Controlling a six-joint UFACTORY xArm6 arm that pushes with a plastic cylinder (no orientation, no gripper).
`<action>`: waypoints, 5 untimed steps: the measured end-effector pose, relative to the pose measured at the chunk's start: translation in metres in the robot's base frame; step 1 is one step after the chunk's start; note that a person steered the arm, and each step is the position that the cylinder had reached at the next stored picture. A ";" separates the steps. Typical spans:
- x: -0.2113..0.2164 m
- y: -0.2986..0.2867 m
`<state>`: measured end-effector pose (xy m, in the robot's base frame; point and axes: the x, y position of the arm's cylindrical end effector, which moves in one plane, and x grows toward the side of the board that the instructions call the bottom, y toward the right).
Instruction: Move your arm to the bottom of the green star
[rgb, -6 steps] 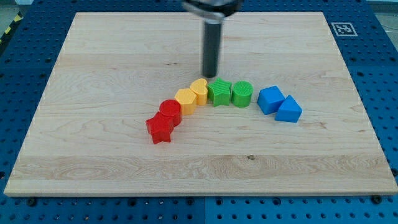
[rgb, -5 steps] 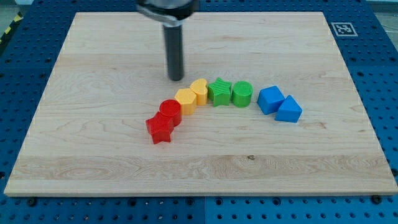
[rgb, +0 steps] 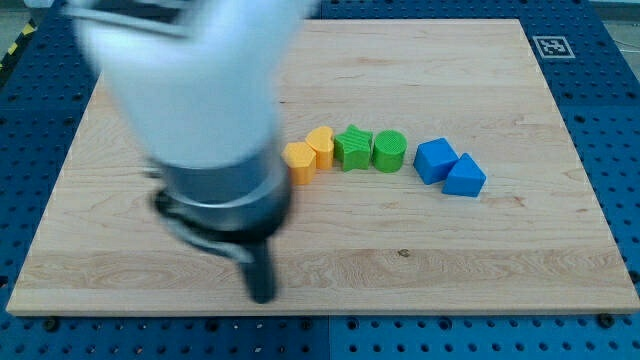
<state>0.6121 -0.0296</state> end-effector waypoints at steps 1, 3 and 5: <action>-0.032 0.091; -0.099 0.118; -0.117 0.049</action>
